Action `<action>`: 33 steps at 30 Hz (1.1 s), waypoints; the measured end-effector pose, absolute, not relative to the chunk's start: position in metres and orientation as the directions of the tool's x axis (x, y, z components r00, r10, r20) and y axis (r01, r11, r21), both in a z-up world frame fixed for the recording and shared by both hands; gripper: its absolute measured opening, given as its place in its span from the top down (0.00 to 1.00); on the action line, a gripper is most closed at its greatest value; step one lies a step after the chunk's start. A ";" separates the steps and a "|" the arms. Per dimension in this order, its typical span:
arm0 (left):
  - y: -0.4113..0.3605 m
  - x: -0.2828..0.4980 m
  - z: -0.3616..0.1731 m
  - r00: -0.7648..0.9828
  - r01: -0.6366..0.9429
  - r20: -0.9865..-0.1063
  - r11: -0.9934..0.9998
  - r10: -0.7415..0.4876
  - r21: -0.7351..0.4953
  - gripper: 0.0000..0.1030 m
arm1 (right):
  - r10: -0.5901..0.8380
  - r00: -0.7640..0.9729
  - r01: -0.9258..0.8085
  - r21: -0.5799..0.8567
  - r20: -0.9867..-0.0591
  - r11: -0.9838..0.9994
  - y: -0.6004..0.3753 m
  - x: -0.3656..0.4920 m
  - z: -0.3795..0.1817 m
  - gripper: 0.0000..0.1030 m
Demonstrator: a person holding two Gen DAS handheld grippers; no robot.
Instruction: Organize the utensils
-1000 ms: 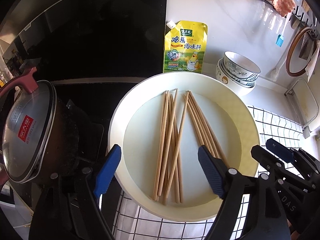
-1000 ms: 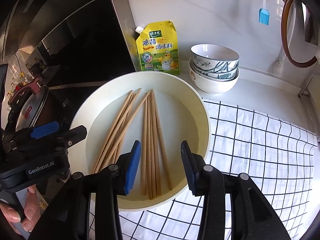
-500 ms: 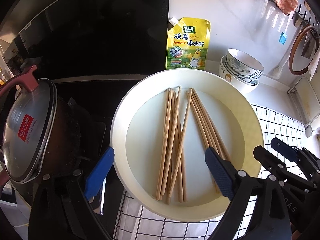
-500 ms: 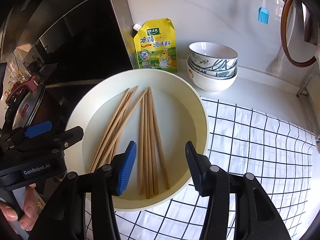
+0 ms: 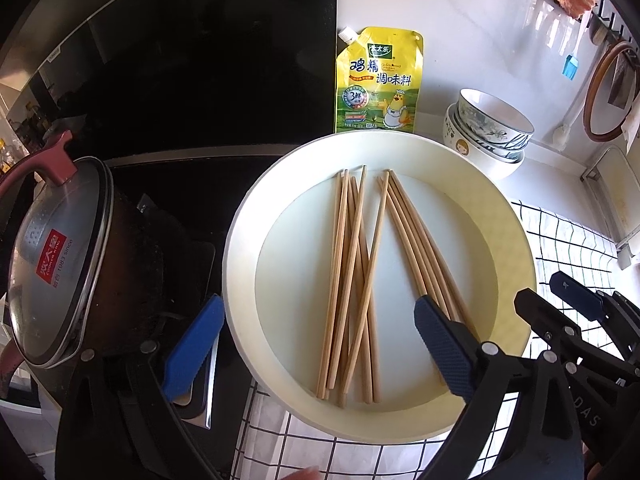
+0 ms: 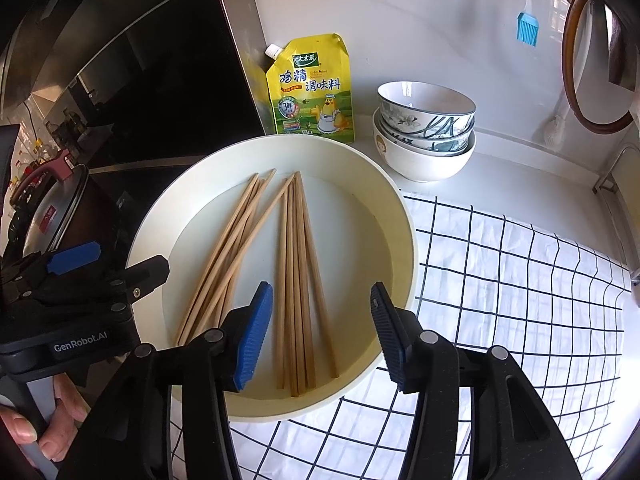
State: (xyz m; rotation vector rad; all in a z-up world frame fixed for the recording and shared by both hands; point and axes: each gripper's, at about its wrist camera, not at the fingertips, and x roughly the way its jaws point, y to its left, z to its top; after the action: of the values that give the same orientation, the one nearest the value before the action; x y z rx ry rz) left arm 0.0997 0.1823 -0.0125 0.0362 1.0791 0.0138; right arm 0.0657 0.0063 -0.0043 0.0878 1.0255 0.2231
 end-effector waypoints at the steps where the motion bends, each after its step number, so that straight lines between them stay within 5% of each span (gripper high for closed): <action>1: 0.182 0.100 -0.013 0.470 0.006 -0.882 0.999 0.028 0.035 0.08 | 0.225 0.499 -0.142 0.177 -0.837 0.974 0.007 0.066 -0.004 0.53; 23: 0.173 0.095 -0.009 0.477 0.009 -0.878 0.999 0.032 0.041 0.07 | 0.231 0.509 -0.136 0.188 -0.829 0.973 0.000 0.061 -0.004 0.53; 33: 0.098 0.071 0.011 0.555 0.208 -0.828 0.977 -0.078 0.047 0.07 | 0.130 0.596 0.069 0.211 -0.793 0.975 -0.091 0.024 -0.013 0.45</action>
State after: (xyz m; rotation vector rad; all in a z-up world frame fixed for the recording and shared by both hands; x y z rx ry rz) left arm 0.0715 0.0978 0.0110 0.1451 0.9681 -0.1695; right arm 0.0240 -0.0909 -0.0135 0.2299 0.9342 0.0355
